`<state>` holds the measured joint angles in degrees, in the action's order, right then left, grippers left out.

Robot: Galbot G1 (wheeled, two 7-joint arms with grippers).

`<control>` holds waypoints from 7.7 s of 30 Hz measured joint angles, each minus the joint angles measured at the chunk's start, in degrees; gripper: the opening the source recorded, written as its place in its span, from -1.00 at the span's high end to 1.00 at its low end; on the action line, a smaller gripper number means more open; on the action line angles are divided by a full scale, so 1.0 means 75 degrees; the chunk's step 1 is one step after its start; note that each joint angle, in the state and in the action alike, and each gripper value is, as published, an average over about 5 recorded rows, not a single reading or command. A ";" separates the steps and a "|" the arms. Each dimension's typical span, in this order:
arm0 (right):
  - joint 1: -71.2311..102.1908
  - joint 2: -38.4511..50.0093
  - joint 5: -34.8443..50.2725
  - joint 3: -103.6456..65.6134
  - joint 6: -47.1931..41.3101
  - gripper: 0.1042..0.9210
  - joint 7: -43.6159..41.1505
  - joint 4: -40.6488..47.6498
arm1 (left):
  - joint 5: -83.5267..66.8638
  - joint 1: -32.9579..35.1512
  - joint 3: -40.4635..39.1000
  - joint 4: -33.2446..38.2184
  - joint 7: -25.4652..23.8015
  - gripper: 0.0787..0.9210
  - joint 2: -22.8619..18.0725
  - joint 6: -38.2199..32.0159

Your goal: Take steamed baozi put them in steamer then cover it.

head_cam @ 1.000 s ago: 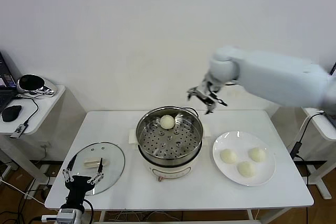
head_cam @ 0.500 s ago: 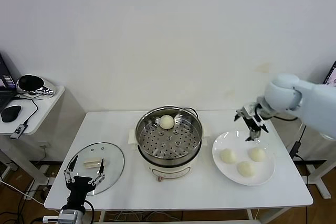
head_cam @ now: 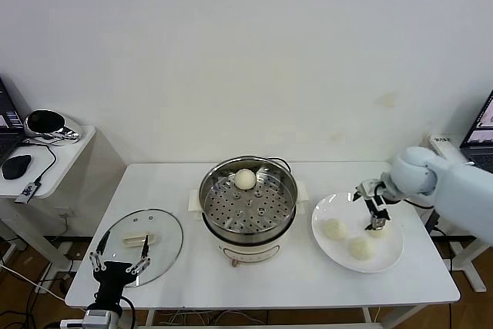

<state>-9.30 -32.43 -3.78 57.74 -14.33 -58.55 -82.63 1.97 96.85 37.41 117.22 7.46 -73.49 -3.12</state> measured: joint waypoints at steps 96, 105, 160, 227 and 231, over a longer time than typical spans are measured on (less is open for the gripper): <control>-0.3182 -0.4843 0.4880 0.2071 -0.3068 -0.24 0.1540 0.0989 | -0.0357 -0.0018 0.0166 0.0115 0.0036 -0.77 0.0125 -0.0033; -0.2674 -0.5826 0.5033 0.2148 -0.3390 -0.24 0.1764 0.1823 | -0.0382 -0.0088 0.0121 0.0025 0.0035 -0.77 0.0129 -0.0038; -0.2282 0.0598 0.1219 0.1356 -0.0923 -0.76 -0.0833 -0.1385 | -0.0057 0.0004 -0.0112 0.0155 0.0009 -0.77 -0.0013 -0.0016; -0.0166 -0.0163 0.0218 -0.1264 0.0334 -0.30 -0.0900 0.0377 | -0.0047 -0.0038 -0.0086 0.0102 0.0011 -0.77 0.0020 -0.0031; -0.1067 -0.0528 0.0580 -0.0884 0.0462 -0.30 -0.0894 0.0325 | -0.0056 -0.0046 -0.0051 0.0088 0.0021 -0.77 0.0041 -0.0031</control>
<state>-17.30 -36.39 0.57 51.11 -10.86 -65.25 -80.20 1.55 96.51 37.02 117.88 7.62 -73.19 -3.35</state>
